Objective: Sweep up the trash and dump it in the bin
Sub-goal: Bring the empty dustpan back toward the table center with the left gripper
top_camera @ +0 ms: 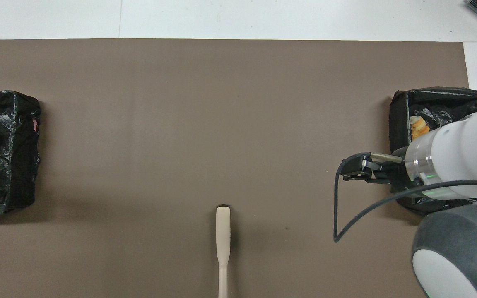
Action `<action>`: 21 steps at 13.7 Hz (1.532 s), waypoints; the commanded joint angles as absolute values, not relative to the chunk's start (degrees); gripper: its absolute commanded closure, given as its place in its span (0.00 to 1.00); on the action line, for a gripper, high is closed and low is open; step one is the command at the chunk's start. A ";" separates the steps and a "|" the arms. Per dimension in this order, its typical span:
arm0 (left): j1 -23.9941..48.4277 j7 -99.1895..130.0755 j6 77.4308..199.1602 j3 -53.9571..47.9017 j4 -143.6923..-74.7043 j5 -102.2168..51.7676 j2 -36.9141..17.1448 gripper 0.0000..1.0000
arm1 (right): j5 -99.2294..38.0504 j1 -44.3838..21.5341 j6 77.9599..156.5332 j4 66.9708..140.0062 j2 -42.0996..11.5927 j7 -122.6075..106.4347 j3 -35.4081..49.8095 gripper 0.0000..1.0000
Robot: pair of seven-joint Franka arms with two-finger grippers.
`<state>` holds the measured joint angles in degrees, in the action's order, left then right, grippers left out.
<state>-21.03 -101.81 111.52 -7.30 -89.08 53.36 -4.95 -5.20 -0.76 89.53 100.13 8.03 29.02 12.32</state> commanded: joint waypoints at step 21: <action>10.88 -2.78 98.50 -8.00 -102.82 0.91 4.84 1.00 | 2.29 -4.57 88.95 86.40 -0.88 20.04 1.23 0.00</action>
<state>6.46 -11.69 95.17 -9.35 -99.77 4.93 3.69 3.32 -3.69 89.58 87.61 -0.49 21.96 3.04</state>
